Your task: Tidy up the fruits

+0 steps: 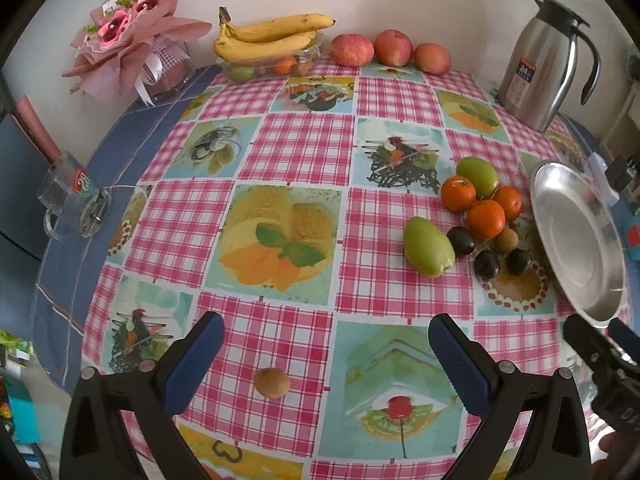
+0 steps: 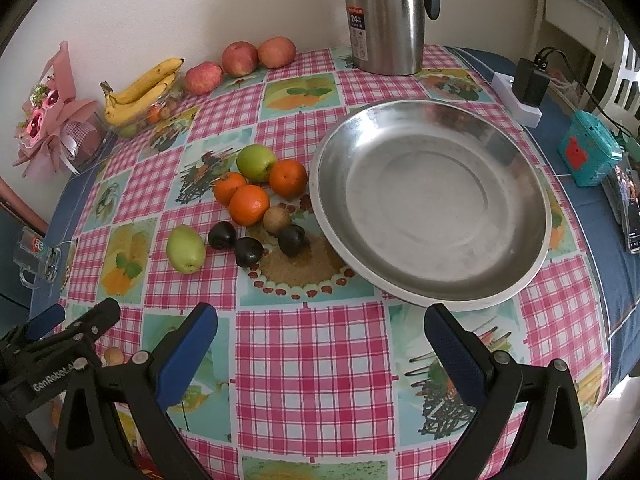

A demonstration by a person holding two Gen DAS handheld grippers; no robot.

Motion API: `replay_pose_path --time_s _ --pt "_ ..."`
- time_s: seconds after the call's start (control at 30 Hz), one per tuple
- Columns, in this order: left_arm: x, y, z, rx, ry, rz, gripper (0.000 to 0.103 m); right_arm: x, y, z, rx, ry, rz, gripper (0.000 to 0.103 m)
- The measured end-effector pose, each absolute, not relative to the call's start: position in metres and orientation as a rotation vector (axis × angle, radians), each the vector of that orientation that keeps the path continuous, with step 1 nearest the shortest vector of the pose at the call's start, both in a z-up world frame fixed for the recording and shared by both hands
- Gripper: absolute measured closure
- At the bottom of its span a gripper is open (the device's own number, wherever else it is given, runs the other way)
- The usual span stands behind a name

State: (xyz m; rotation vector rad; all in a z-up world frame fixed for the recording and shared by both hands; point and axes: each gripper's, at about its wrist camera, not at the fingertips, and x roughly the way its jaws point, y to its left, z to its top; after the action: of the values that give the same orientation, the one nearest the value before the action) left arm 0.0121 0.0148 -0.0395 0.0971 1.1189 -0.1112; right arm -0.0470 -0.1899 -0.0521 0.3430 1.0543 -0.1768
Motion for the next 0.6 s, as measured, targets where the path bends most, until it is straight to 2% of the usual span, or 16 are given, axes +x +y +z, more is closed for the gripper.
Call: replay_pose_path --time_s 0.6 --pt "0.027 0.092 -0.022 -0.092 1.024 -0.174 0.000 -0.029 -0.154 -0.036 0.403 0.981 -0.005 0.000"
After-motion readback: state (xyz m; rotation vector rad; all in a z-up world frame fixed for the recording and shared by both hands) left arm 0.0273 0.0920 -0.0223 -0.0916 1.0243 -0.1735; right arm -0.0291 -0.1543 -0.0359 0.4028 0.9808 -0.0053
